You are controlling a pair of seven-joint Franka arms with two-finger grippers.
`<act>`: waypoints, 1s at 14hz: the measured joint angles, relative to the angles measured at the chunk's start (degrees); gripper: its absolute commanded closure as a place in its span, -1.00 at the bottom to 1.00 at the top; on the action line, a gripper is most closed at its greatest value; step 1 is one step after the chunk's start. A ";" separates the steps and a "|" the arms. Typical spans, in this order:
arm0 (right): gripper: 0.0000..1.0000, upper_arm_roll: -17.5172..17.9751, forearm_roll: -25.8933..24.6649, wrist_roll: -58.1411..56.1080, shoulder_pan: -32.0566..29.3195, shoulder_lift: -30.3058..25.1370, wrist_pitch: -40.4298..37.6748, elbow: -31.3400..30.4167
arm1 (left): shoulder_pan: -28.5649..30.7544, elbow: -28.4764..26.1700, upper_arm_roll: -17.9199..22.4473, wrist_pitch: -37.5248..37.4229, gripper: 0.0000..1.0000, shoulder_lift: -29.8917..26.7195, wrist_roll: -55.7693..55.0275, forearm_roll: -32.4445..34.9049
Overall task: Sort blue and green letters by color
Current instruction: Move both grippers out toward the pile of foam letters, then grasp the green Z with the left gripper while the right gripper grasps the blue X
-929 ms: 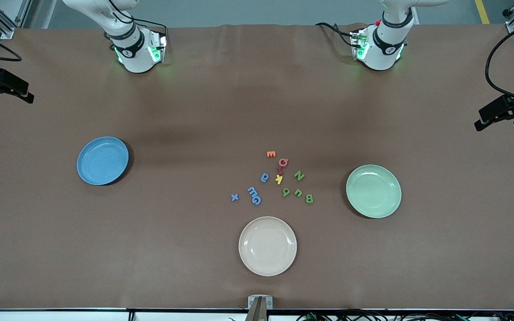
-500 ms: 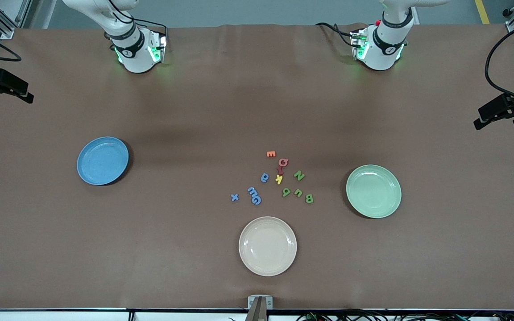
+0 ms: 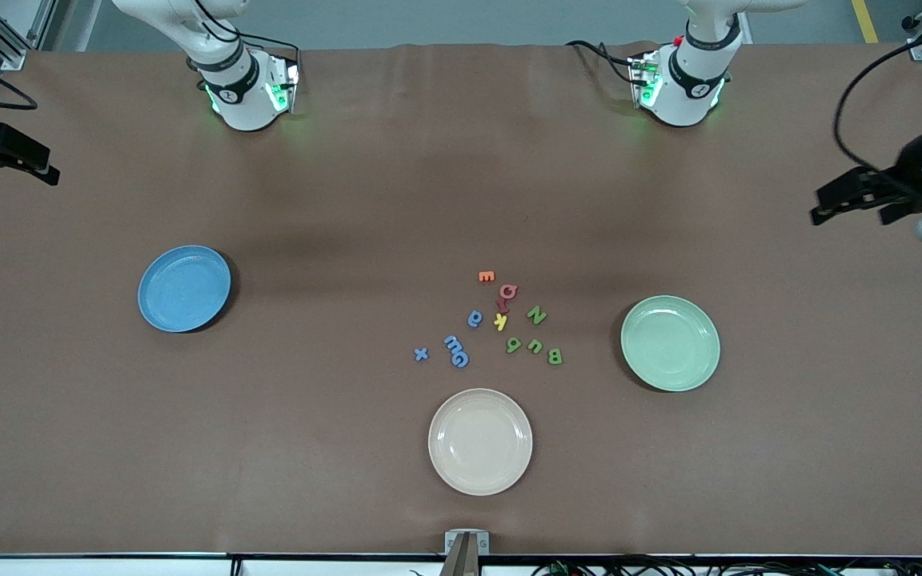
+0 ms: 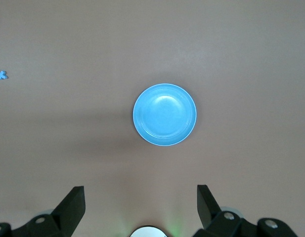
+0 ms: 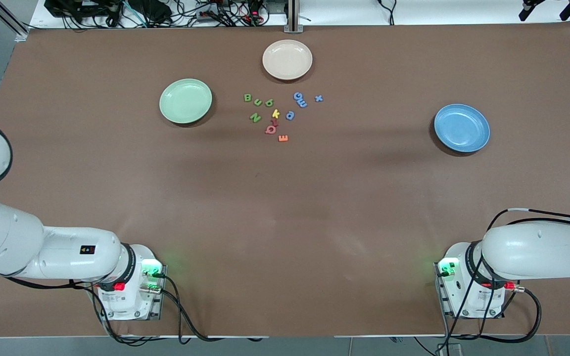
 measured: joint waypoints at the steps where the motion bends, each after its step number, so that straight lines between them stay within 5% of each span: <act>1: -1.00 0.00 0.00 0.00 0.00 -0.04 0.00 0.02 | -0.19 -0.05 -1.96 0.05 -0.99 1.28 -1.95 -0.27; 6: -1.00 -0.07 0.00 0.02 -0.67 0.11 0.21 1.09 | -1.68 -0.68 -11.21 4.08 -0.99 9.04 -12.64 -0.44; 14: -1.00 0.13 0.01 -0.01 -1.30 12.64 3.52 0.95 | -16.82 -3.17 -12.16 22.08 -0.99 24.58 -38.14 8.22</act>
